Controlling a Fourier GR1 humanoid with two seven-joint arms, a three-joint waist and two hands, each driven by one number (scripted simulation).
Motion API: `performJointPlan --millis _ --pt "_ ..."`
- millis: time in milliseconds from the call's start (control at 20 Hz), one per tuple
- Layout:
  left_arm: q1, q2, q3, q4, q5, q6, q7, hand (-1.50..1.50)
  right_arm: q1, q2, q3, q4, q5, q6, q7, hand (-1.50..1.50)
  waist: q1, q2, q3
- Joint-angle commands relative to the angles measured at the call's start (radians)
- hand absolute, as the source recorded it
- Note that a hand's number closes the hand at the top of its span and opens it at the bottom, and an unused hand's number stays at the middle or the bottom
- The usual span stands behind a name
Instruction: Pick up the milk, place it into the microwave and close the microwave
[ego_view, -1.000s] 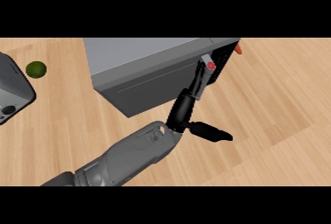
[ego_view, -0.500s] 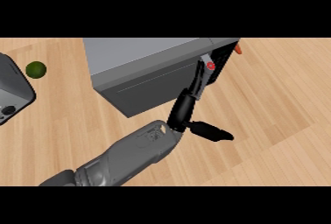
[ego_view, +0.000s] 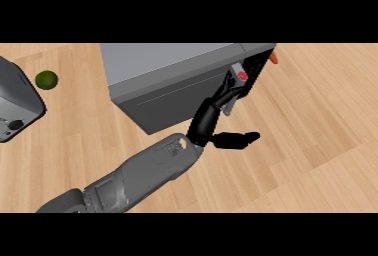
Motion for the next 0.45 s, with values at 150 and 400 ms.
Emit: performJointPlan --millis 150,400 --pt "-0.112 0.035 -0.007 0.218 -0.026 0.101 0.146 -1.5 0.012 -0.015 -0.021 0.008 -0.01 -0.006 0.012 -1.5 0.044 -0.003 0.007" --pt "-0.131 -0.001 -0.035 0.249 -0.041 0.124 0.184 -1.5 0.012 -0.023 -0.04 -0.008 -0.024 -0.019 0.016 -1.5 0.054 -0.005 0.004"
